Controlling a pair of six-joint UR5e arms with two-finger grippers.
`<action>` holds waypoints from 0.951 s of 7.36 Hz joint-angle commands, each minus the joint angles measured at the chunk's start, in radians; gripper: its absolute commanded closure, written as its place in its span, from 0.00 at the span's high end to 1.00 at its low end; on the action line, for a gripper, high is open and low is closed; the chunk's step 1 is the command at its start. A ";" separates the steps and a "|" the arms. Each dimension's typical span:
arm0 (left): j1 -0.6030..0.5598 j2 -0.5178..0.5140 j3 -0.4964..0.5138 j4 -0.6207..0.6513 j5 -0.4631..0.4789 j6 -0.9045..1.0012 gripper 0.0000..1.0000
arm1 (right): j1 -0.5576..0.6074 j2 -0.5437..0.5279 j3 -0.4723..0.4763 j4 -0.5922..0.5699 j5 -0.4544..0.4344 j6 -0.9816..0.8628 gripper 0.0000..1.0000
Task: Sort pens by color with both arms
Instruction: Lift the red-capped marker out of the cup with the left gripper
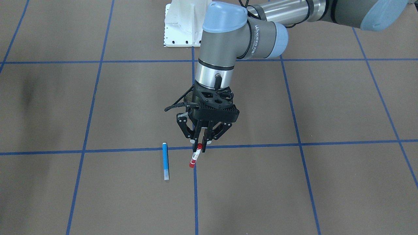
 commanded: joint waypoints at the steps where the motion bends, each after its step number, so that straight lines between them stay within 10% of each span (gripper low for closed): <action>1: 0.068 0.003 0.051 -0.087 0.233 -0.005 0.00 | 0.000 0.003 0.002 0.001 -0.001 0.002 0.99; 4: 0.144 -0.010 0.103 -0.092 0.522 -0.007 0.00 | 0.000 0.005 0.001 0.001 -0.001 0.002 0.99; 7: 0.190 -0.012 0.206 -0.148 0.583 -0.008 0.00 | 0.000 0.015 -0.002 0.001 -0.002 0.006 0.99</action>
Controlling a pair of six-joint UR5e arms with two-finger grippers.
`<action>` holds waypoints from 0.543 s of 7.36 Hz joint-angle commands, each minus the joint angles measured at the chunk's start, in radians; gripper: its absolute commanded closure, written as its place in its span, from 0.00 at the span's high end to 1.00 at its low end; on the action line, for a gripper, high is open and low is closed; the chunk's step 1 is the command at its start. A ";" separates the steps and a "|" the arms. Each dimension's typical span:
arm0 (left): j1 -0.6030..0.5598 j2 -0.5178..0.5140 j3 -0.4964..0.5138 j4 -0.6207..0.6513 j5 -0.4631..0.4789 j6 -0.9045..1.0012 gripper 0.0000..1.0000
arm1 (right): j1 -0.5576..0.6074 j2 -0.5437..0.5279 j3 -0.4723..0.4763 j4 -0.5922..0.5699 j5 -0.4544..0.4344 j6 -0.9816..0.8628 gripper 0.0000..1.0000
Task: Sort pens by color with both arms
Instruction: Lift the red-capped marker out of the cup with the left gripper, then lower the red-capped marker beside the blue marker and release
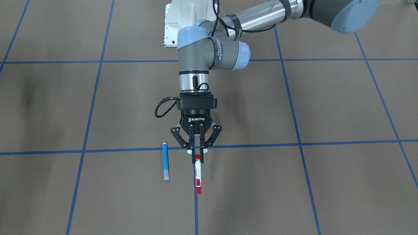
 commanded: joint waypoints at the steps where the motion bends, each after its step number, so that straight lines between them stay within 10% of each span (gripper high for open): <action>1: 0.035 -0.006 0.090 -0.061 0.032 -0.002 0.00 | 0.000 0.003 0.000 0.000 0.000 0.003 0.99; 4: 0.067 -0.040 0.147 -0.108 0.045 -0.002 0.00 | 0.003 0.001 0.004 0.000 0.000 0.001 0.99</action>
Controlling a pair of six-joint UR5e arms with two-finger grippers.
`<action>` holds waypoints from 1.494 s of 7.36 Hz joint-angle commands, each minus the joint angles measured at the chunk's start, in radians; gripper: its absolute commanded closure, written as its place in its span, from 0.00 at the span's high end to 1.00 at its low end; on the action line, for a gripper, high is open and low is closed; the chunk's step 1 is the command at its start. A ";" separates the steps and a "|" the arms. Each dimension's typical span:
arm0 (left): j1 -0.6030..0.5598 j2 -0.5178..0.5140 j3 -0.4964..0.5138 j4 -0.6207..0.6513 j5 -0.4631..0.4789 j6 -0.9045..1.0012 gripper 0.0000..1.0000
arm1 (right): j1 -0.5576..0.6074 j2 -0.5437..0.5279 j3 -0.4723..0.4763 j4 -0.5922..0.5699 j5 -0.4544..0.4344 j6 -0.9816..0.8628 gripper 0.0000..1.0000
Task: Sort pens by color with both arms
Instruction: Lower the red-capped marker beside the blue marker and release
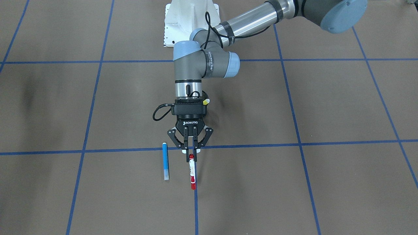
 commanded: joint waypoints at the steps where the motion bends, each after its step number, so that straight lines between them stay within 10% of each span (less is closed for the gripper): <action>1: 0.007 -0.015 0.033 -0.023 0.011 0.000 0.00 | 0.005 -0.001 0.007 0.000 0.000 -0.003 0.99; 10: 0.007 -0.049 0.124 -0.103 0.028 -0.003 0.05 | 0.013 -0.009 0.019 0.000 -0.001 -0.004 0.99; 11: 0.006 -0.049 0.128 -0.103 0.025 -0.003 0.70 | 0.013 -0.007 0.019 0.000 -0.001 -0.004 0.99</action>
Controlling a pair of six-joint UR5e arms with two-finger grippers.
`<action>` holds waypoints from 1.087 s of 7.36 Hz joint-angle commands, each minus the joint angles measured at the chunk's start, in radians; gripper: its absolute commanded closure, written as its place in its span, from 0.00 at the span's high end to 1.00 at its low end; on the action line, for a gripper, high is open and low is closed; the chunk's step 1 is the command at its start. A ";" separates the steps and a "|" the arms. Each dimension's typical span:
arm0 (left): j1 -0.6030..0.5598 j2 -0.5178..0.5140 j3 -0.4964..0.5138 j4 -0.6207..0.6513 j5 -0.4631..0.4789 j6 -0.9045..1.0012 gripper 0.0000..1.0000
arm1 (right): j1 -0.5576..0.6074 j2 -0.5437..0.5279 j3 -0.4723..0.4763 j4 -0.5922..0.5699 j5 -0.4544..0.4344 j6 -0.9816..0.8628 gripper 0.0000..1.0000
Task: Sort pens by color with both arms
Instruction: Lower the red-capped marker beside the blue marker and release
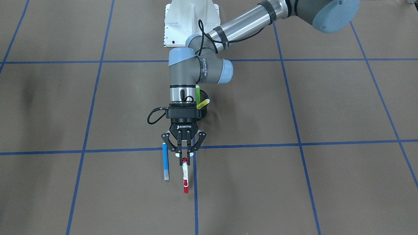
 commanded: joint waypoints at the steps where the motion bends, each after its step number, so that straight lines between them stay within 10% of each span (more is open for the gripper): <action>1: -0.003 -0.001 0.007 0.000 -0.005 0.005 0.99 | 0.001 0.001 0.000 -0.001 0.000 -0.001 0.99; 6: -0.018 0.000 -0.115 0.008 -0.059 0.115 0.99 | -0.001 0.009 -0.001 -0.001 -0.011 0.006 0.99; 8: -0.082 0.013 -0.239 0.135 -0.223 0.126 0.99 | -0.001 0.032 -0.006 -0.001 -0.017 0.016 0.99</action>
